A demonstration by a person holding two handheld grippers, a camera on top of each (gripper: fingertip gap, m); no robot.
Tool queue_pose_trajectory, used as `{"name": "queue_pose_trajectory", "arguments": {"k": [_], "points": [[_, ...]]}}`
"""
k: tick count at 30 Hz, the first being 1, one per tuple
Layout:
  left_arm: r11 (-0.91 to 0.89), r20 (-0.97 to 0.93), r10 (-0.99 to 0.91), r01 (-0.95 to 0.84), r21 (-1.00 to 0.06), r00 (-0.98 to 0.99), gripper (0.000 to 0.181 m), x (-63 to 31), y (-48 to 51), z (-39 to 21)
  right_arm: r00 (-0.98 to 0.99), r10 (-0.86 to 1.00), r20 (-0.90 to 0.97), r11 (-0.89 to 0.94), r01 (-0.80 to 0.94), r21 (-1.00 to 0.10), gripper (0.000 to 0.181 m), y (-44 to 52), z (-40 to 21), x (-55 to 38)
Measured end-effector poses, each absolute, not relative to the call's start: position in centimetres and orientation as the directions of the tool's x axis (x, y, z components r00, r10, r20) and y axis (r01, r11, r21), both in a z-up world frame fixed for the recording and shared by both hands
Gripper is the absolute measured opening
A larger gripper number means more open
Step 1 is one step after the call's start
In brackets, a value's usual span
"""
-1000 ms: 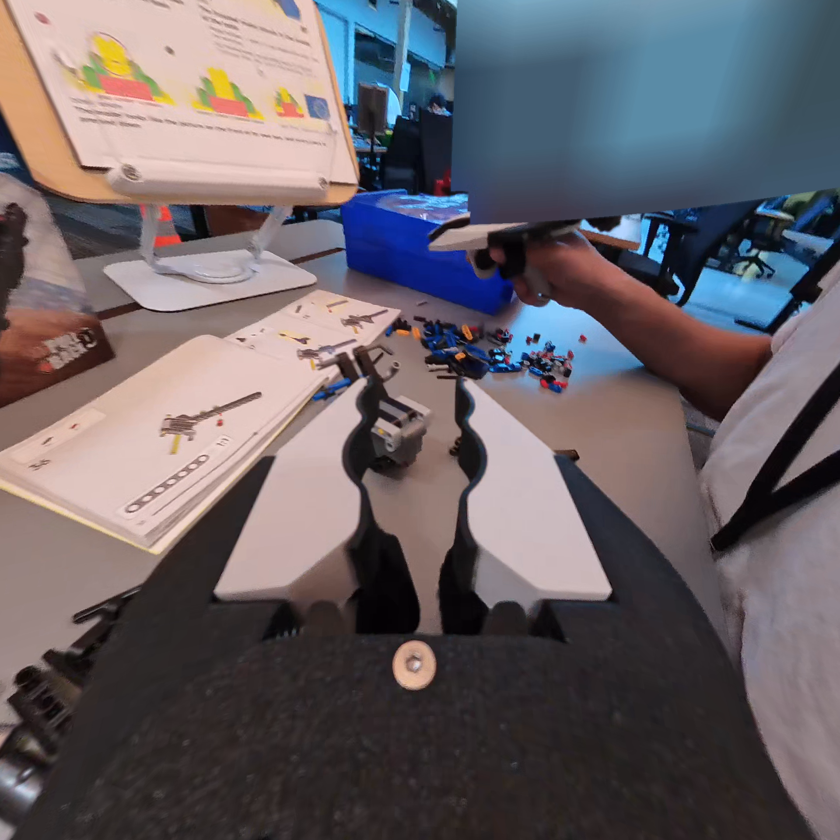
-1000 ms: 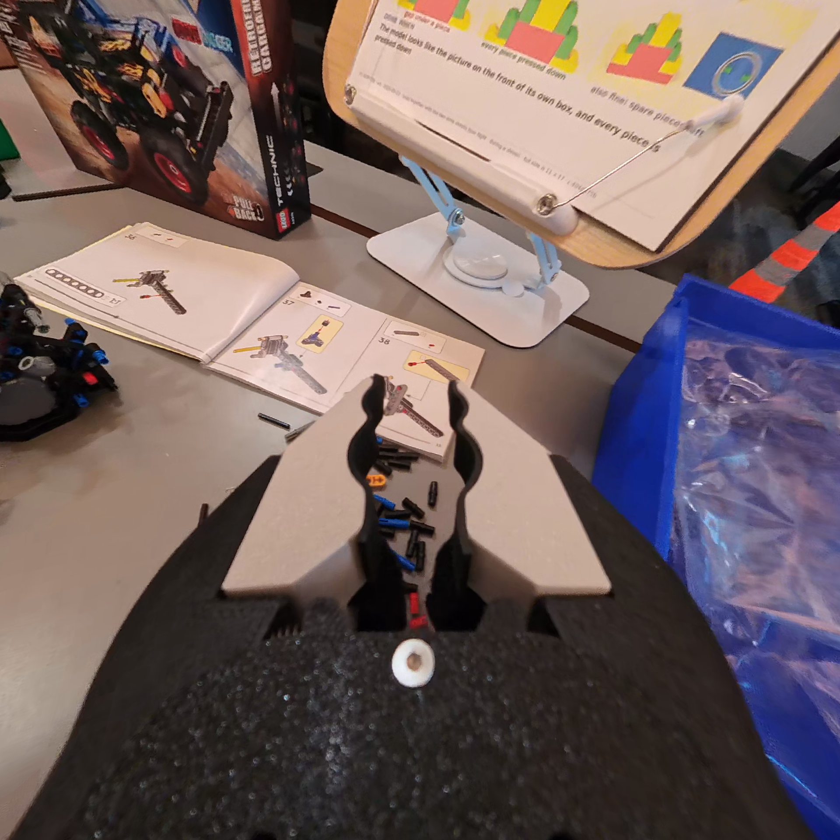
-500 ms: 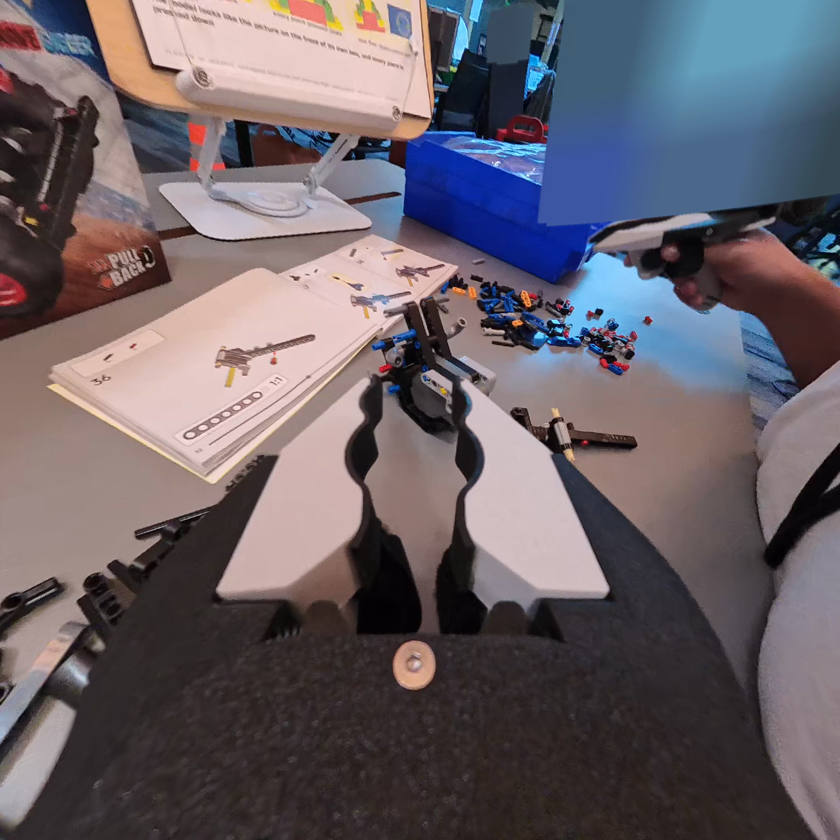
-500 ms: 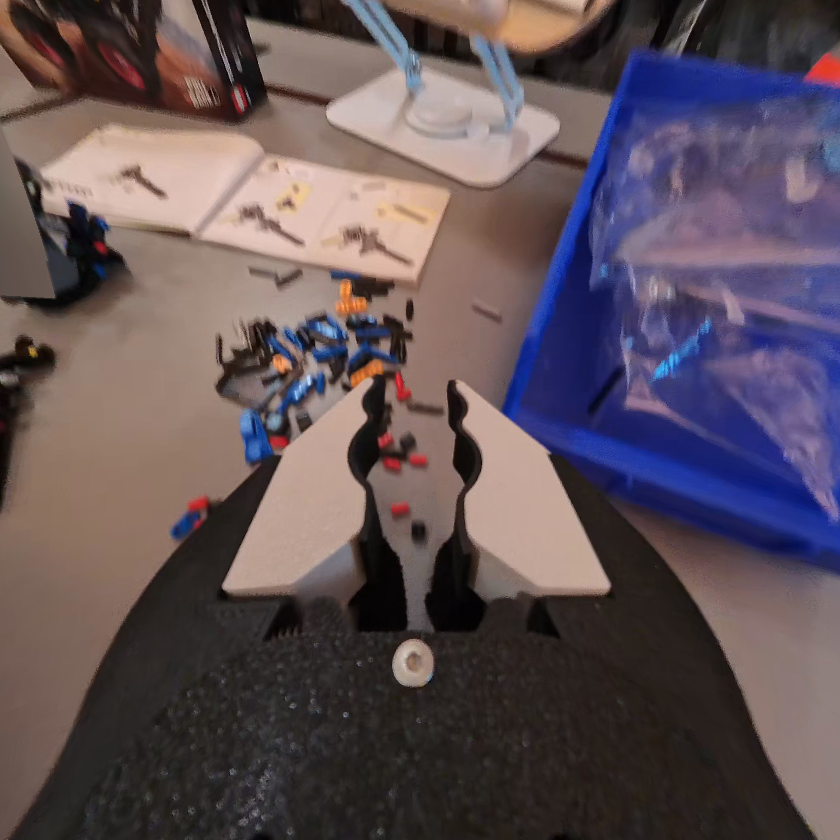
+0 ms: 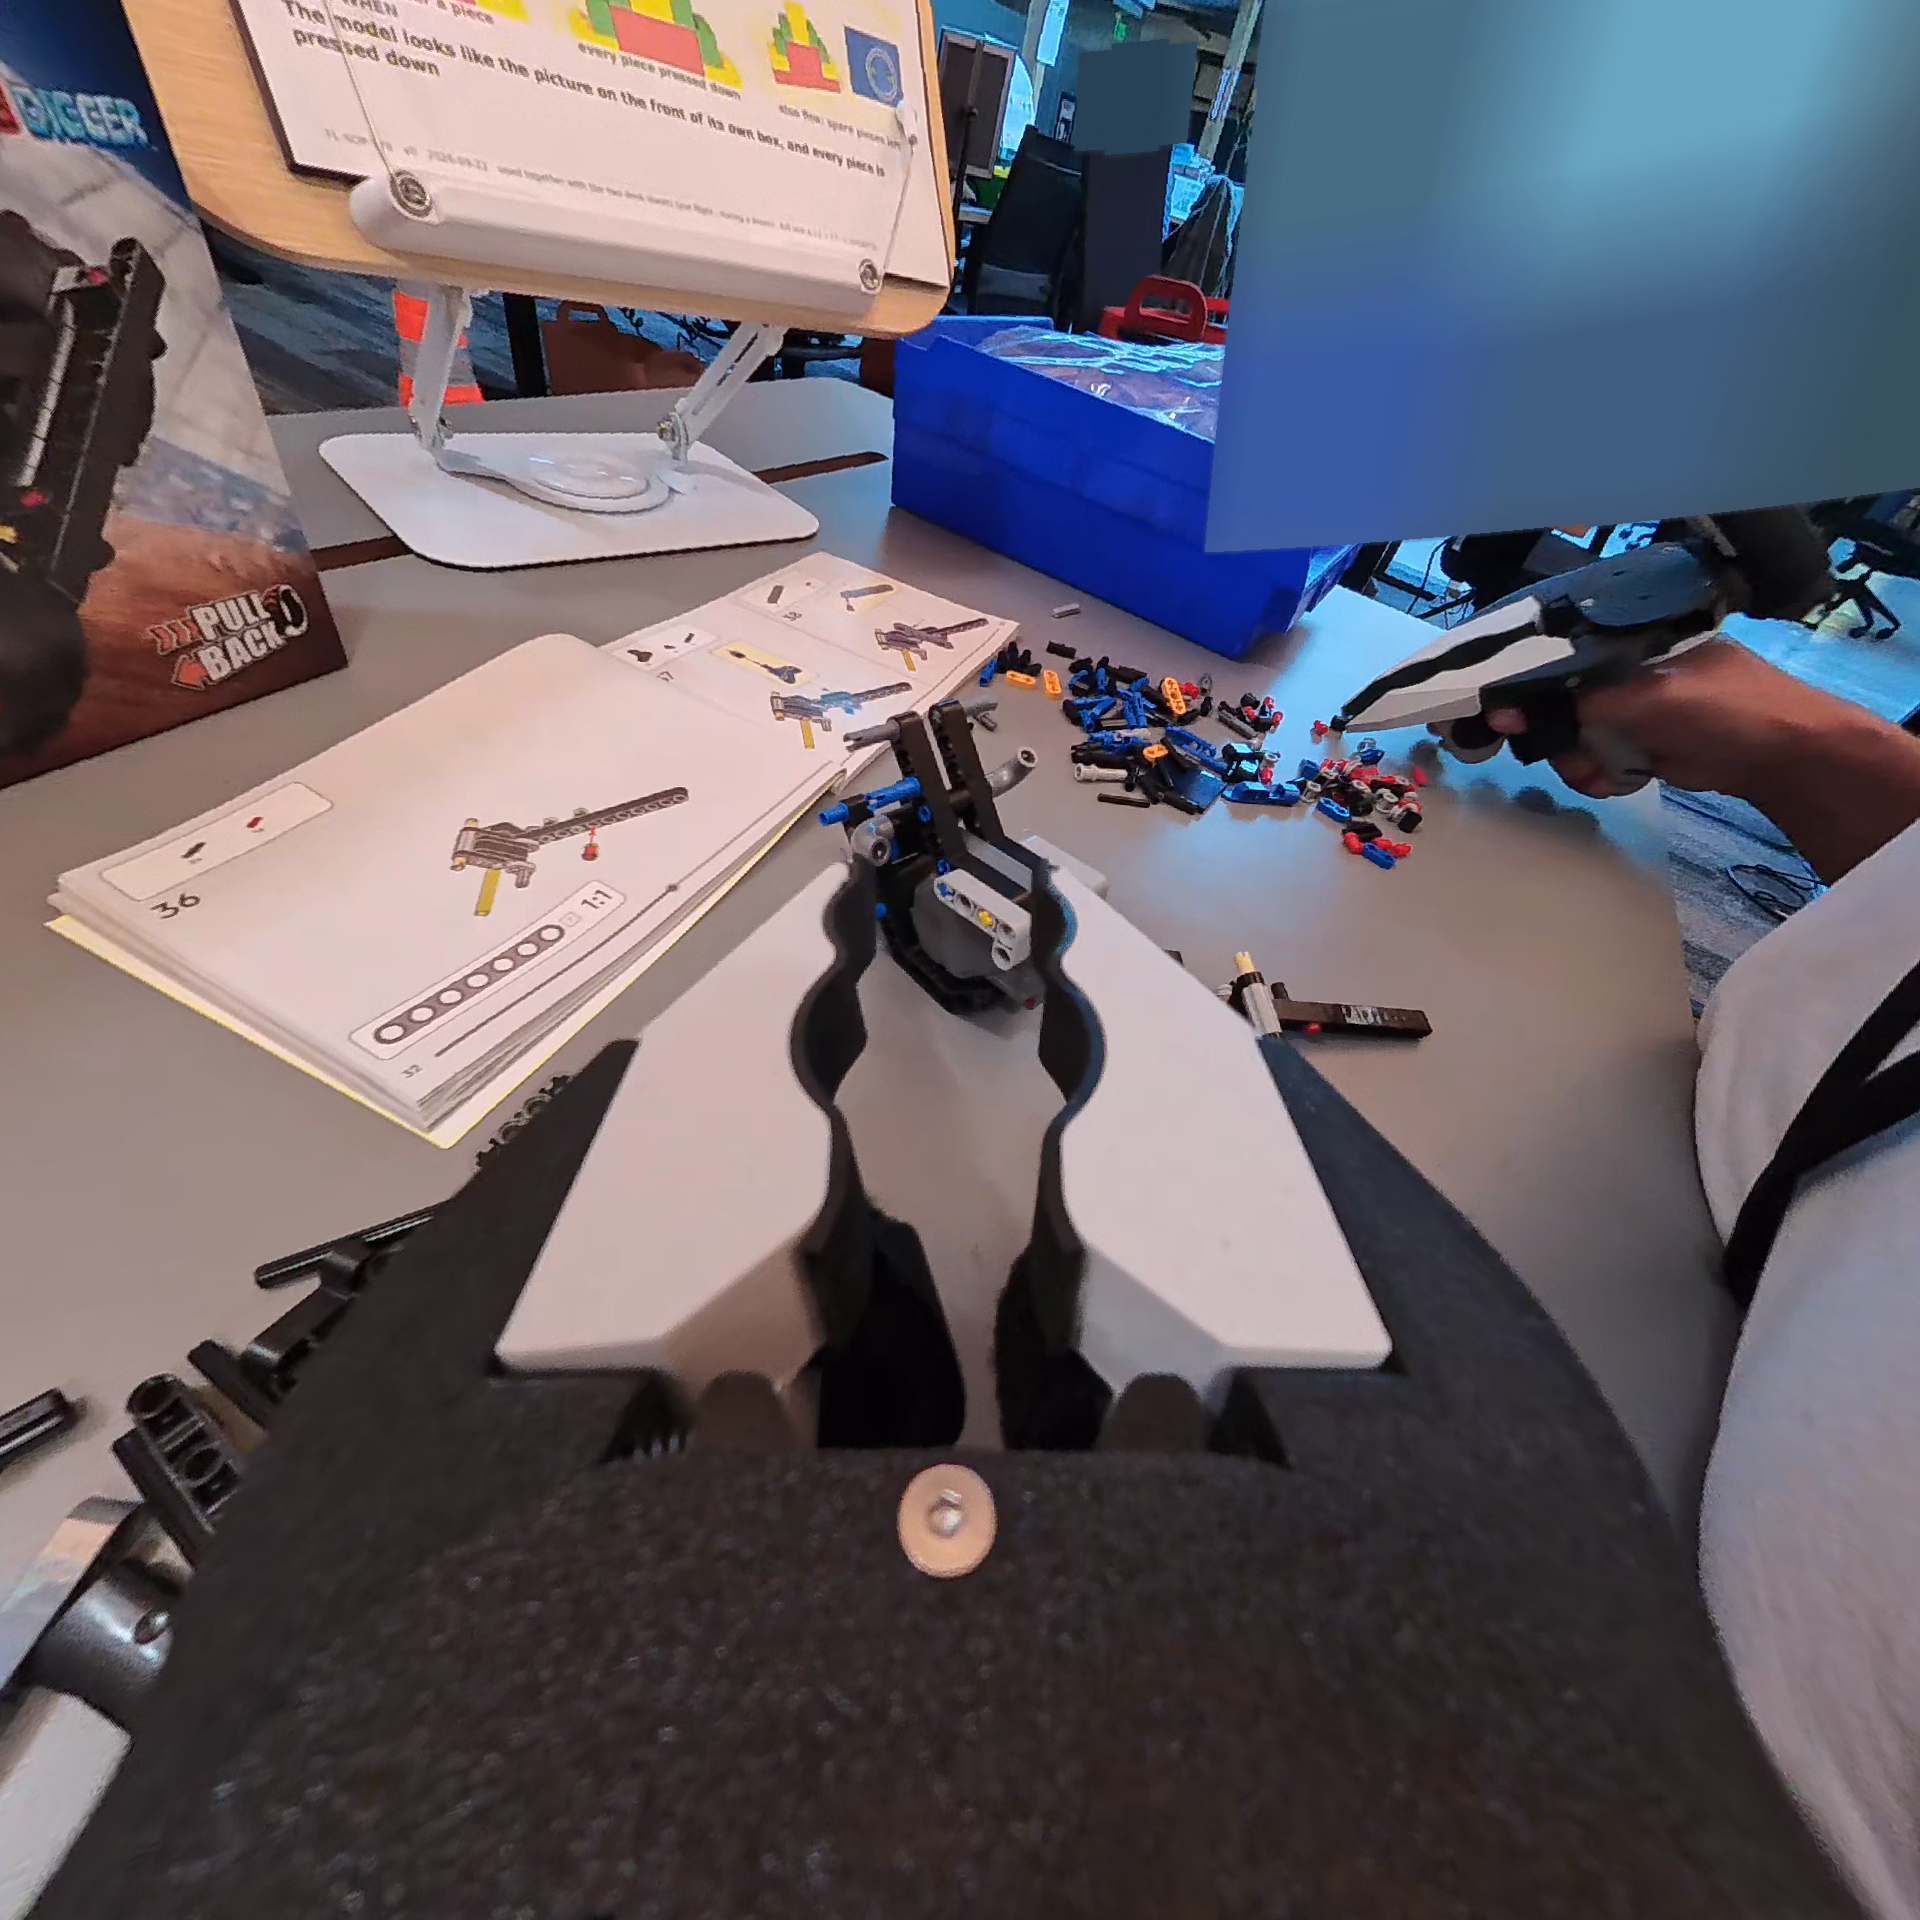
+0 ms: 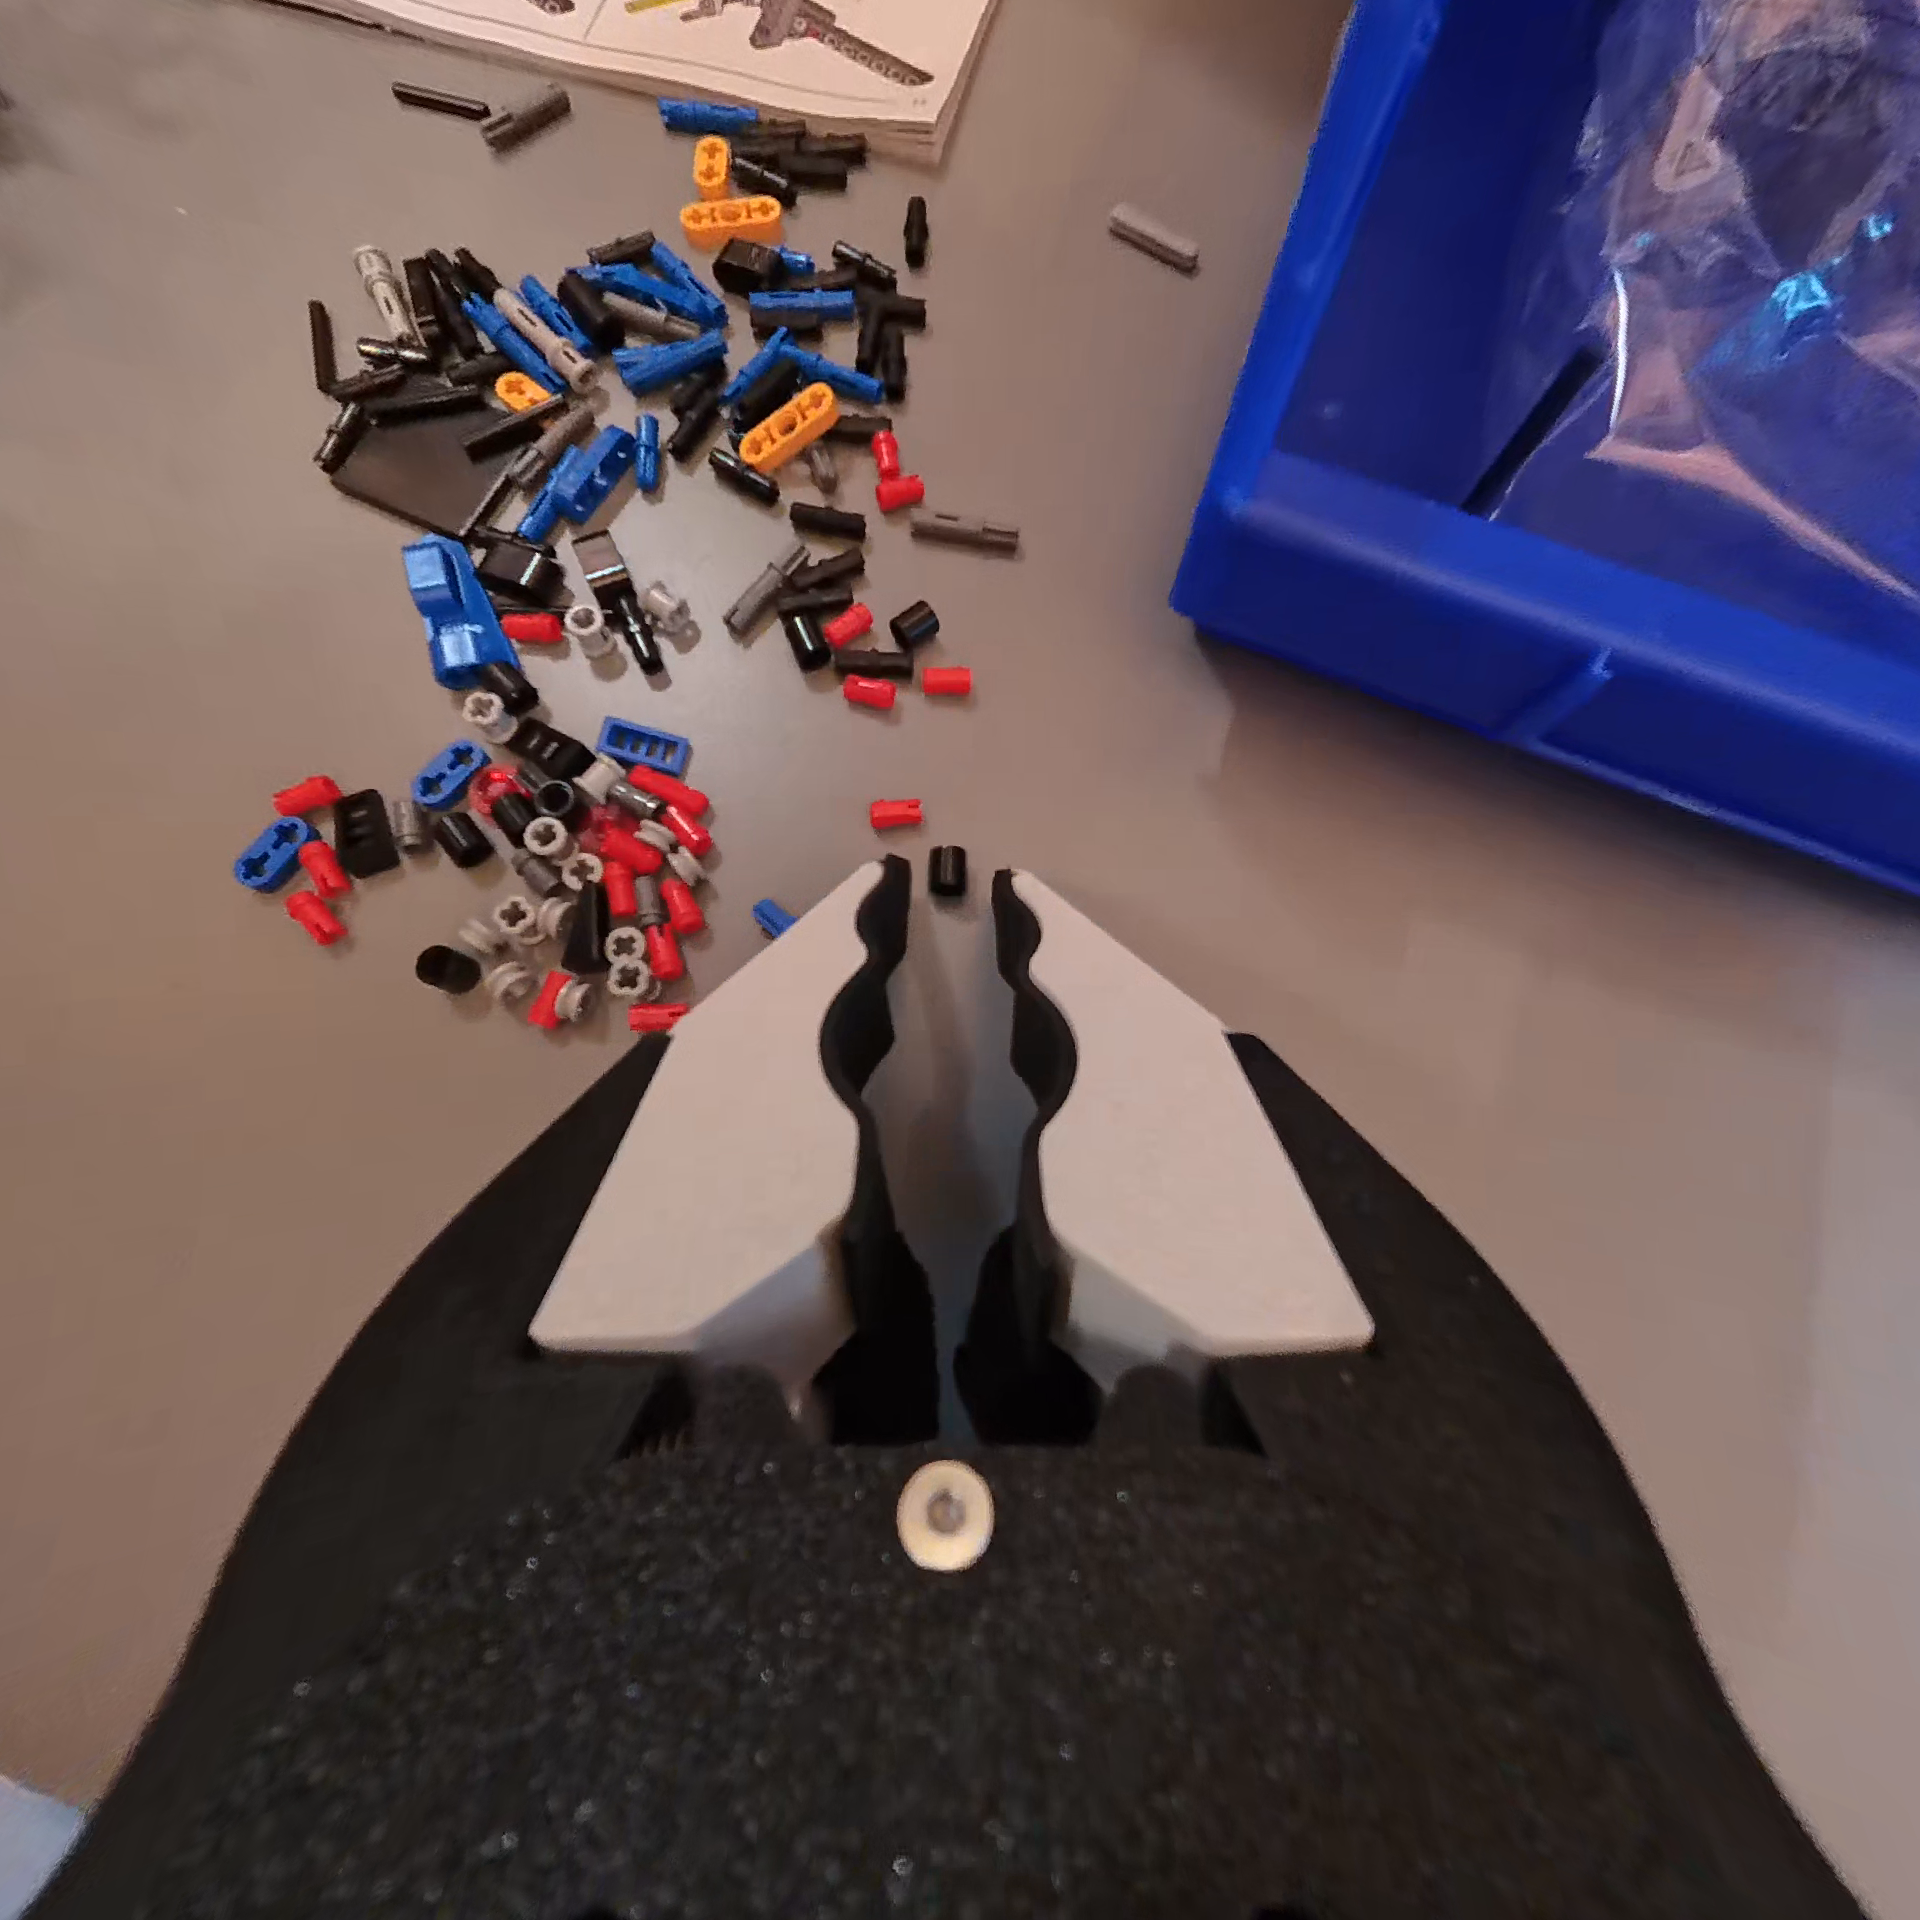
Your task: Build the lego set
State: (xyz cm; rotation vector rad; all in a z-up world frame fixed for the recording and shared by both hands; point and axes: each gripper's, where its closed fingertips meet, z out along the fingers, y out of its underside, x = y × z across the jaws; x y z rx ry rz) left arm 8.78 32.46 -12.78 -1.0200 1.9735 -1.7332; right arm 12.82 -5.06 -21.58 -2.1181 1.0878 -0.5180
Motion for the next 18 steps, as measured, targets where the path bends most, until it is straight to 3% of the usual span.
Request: {"name": "queue_pose_trajectory", "arguments": {"k": [10,18], "points": [[0.013,0.208,-0.689,-0.299,-0.954,-0.694,0.027,8.7,32.5,-12.8,0.596,-0.802,0.050,-0.419,-0.500,-0.757,0.006,-3.9,-20.7,13.2],[0.013,0.208,-0.694,-0.301,-0.953,-0.690,0.027,8.8,32.6,-12.9,0.825,-0.563,-0.047,-0.417,-0.332,-0.846,0.006,9.2,-17.9,10.3]]}}
